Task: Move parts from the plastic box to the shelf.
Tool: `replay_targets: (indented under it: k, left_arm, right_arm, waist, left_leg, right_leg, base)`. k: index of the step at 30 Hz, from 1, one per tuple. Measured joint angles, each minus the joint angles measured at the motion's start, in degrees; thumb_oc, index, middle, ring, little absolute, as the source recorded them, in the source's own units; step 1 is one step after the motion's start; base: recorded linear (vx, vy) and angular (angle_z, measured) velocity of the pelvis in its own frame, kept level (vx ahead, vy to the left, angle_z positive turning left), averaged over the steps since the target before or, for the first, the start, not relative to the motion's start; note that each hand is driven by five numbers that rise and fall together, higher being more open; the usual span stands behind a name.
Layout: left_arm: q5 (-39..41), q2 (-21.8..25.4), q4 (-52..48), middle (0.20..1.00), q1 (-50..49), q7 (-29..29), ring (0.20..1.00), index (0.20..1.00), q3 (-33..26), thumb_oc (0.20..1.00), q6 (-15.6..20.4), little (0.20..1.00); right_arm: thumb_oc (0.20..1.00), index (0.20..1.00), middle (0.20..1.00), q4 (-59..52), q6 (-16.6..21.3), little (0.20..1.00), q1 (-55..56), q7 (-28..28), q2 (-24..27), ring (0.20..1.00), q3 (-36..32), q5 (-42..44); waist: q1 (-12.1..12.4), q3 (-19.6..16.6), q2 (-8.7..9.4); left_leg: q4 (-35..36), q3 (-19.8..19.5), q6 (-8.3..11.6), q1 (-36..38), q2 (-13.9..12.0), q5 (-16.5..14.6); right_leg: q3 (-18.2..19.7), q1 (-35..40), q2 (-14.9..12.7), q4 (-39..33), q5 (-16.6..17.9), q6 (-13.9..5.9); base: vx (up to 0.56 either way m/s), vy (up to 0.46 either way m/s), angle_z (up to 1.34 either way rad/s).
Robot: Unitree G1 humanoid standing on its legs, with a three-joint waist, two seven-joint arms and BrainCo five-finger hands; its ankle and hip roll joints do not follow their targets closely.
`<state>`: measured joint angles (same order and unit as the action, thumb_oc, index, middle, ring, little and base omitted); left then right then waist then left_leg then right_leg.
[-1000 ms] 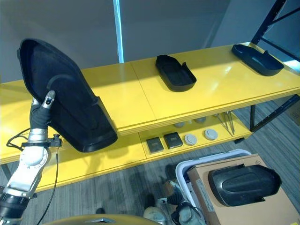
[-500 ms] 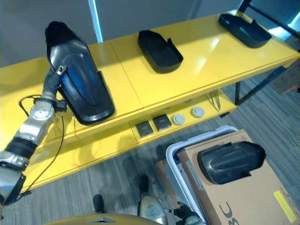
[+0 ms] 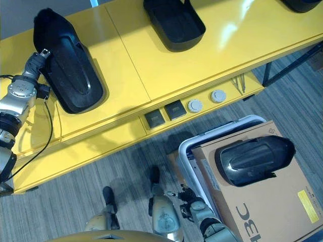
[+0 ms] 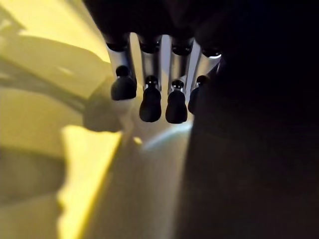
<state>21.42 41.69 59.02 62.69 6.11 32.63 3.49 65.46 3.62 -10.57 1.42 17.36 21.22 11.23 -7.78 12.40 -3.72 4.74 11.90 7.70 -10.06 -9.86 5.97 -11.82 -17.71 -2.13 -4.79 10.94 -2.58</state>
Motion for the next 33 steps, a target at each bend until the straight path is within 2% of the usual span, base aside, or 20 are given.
replay_targets:
  k: [7,8,9,17,21,24,28,33]
  left_arm:
    - [-7.9,0.2,2.5,0.200,3.8,-0.2,0.200,0.200,1.4,0.200,-0.6,0.200]
    - [-8.8,0.2,2.5,0.426,3.9,-0.1,0.426,0.426,1.5,0.426,-0.6,0.426]
    - [-10.6,0.3,2.6,1.000,3.9,0.6,1.000,1.000,1.8,1.000,-0.6,1.000]
    - [-12.7,-0.9,2.5,1.000,3.8,3.6,1.000,1.000,1.1,1.000,-1.7,1.000]
    - [-12.5,-4.7,4.0,1.000,3.6,5.5,1.000,1.000,-1.4,1.000,-2.8,1.000]
    - [-7.8,-8.4,4.3,1.000,1.6,6.0,1.000,1.000,-4.8,1.000,-3.0,1.000]
    - [-5.9,-9.5,4.5,1.000,0.5,6.2,1.000,1.000,-5.7,1.000,-3.0,1.000]
    - [-7.1,-9.6,6.5,1.000,-2.4,6.4,1.000,1.000,-5.7,1.000,-3.7,1.000]
  right_arm:
    - [1.000,1.000,1.000,0.5,0.0,1.000,-1.5,0.0,-0.7,1.000,1.7,0.0]
    - [1.000,1.000,1.000,0.6,0.0,1.000,-1.5,0.0,-0.8,1.000,1.7,0.1]
    - [1.000,1.000,1.000,0.6,0.0,1.000,-1.5,0.0,-1.0,1.000,1.7,0.1]
    - [1.000,1.000,1.000,0.7,-0.1,1.000,-1.1,0.0,-1.2,1.000,2.4,0.1]
    - [1.000,1.000,1.000,0.8,-0.2,1.000,-0.8,0.0,-1.1,1.000,2.3,0.0]
    - [1.000,1.000,1.000,2.0,-1.3,1.000,-0.4,0.0,-1.1,1.000,2.2,-0.4]
    - [1.000,1.000,1.000,2.9,-1.6,1.000,-0.5,0.1,-1.1,1.000,1.4,-0.5]
    - [1.000,1.000,1.000,3.2,-1.7,1.000,1.3,0.1,-0.9,1.000,0.3,-2.1]
  waist:
    - [0.0,0.6,0.47]
    - [0.0,0.6,0.49]
    - [0.0,0.7,0.54]
    - [-0.1,1.8,1.17]
    - [0.0,1.7,1.25]
    - [0.0,1.7,1.27]
    - [-0.1,1.5,1.21]
    - [-0.2,-1.1,0.91]
  left_leg:
    - [0.0,-0.8,0.09,-0.7,-0.1,0.1]
    - [0.0,-0.9,0.09,-0.7,-0.1,0.1]
    - [0.0,-0.9,0.09,-0.7,-0.1,0.1]
    - [0.0,-1.0,0.21,0.4,-0.1,0.2]
    - [0.0,-1.0,0.14,1.7,-0.1,0.1]
    - [0.0,-1.0,-0.10,4.5,-0.1,-0.4]
    - [0.3,-1.0,-0.24,6.0,0.2,-0.5]
    - [0.0,-1.0,-0.60,9.7,0.2,-1.0]
  right_leg:
    - [-1.0,-0.2,0.0,0.0,0.2,0.19]
    - [-1.1,-0.2,0.0,0.0,0.3,0.34]
    - [-1.2,-0.1,0.0,0.0,0.3,0.33]
    - [-1.2,1.1,0.0,0.0,-0.2,-0.17]
    - [-1.0,2.4,-0.1,0.0,-0.3,-0.27]
    - [-1.1,5.3,-0.2,-0.1,-0.9,-0.23]
    - [-1.2,6.9,-0.5,0.0,-0.9,-0.07]
    - [-1.4,10.7,-0.7,0.0,-0.8,0.54]
  base:
    - [0.01,-0.017,0.06]
    - [0.02,-0.017,0.04]
    - [0.02,-0.019,0.03]
    - [0.00,0.000,0.00]
    - [0.00,0.000,0.00]
    - [0.00,0.010,0.02]
    - [0.00,0.000,0.00]
    - [0.00,0.001,0.01]
